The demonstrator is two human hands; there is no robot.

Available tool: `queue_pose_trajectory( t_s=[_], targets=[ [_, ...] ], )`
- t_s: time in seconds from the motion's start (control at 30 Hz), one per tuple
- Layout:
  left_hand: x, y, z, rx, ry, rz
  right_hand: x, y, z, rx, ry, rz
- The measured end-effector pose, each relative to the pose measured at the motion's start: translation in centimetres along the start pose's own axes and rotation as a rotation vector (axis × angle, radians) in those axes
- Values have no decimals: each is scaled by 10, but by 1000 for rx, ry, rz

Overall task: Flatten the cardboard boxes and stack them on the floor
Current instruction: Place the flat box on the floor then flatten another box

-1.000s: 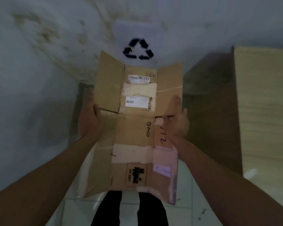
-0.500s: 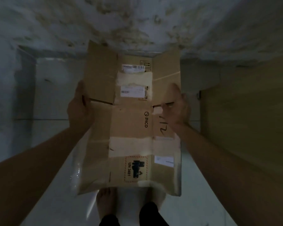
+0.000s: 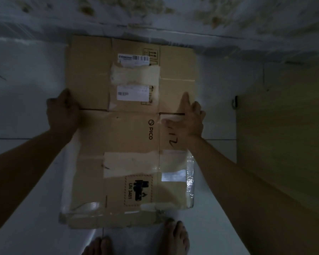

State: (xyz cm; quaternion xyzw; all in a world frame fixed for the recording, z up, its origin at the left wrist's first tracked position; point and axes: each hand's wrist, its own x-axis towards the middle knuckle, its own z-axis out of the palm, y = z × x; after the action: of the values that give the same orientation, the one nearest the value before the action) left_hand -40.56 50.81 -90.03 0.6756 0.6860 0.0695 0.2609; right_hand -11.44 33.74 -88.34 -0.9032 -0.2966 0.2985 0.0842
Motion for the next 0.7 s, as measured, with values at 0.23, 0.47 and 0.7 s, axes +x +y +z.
queue_pose_trajectory(
  t_s=[0.23, 0.47, 0.7],
  targets=[
    [1, 38, -13, 140, -143, -191, -8, -22, -13, -101, -113, 36],
    [-70, 125, -67, 325, -284, 297, -75, -73, -70, -123, -173, 8],
    [-167, 223, -183, 293, -406, 392, -190, -111, -203, -118, -308, -97]
  ],
)
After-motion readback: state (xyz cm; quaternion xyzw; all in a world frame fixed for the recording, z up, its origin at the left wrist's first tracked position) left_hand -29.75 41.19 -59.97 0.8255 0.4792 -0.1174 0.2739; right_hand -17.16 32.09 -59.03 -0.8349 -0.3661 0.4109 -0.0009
